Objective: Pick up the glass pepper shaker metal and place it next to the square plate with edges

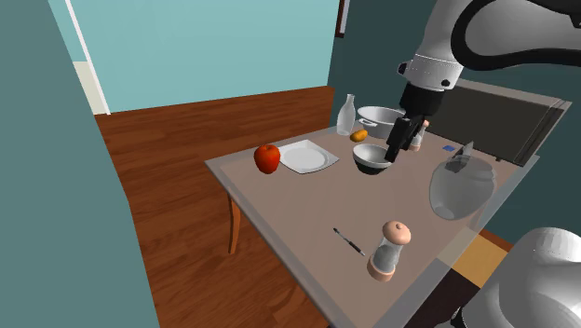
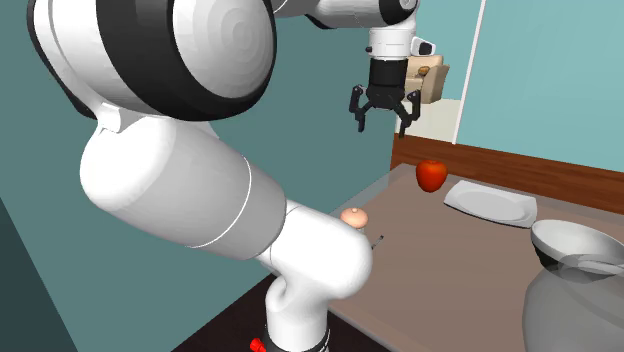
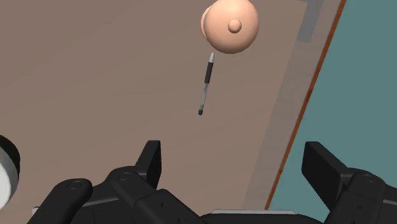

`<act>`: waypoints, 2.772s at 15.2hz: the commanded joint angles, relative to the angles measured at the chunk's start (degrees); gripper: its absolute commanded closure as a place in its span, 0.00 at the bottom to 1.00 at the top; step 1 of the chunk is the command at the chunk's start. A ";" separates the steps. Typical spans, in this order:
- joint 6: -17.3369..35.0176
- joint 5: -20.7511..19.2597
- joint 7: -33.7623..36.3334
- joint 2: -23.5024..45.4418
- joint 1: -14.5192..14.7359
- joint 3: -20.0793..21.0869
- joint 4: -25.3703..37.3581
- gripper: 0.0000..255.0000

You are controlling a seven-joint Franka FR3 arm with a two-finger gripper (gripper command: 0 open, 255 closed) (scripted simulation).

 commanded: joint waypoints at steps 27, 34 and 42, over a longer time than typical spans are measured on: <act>17.86 3.48 -10.86 -3.13 3.72 -4.82 -29.12 0.00; 17.86 3.48 -10.86 -3.13 3.72 -4.82 -29.13 1.00; 15.08 3.42 -10.49 -4.06 3.69 -4.71 -27.25 1.00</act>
